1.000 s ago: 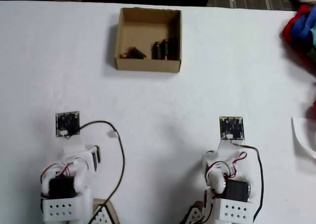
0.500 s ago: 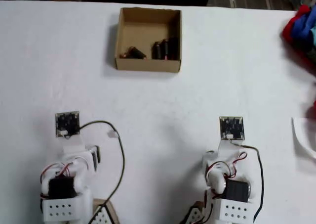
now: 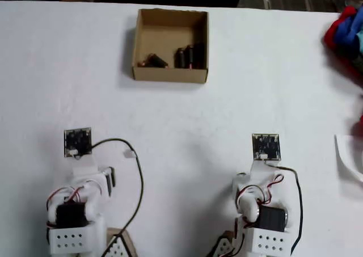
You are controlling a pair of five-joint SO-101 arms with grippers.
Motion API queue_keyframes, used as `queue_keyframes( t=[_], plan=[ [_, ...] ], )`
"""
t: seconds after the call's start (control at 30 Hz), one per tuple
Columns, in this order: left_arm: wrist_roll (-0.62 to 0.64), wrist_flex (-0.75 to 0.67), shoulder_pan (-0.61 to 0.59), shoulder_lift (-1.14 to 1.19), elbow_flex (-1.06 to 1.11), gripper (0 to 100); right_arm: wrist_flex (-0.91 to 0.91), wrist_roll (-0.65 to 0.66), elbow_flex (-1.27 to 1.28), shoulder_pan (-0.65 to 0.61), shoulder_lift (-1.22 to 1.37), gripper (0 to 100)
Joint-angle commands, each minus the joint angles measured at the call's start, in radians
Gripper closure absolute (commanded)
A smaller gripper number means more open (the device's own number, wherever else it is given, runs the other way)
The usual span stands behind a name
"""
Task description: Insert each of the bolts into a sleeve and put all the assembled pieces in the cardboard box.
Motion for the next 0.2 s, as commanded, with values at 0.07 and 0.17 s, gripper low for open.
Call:
queue_keyframes(
  t=[0.07, 0.17],
  plan=[
    [0.008, -0.017, 0.006, -0.015, 0.022, 85, -0.015, 0.003, 0.011, -0.005, -0.01, 88.9],
    [0.008, -0.017, 0.006, -0.015, 0.022, 85, -0.015, 0.003, 0.011, -0.005, -0.01, 88.9]
  ],
)
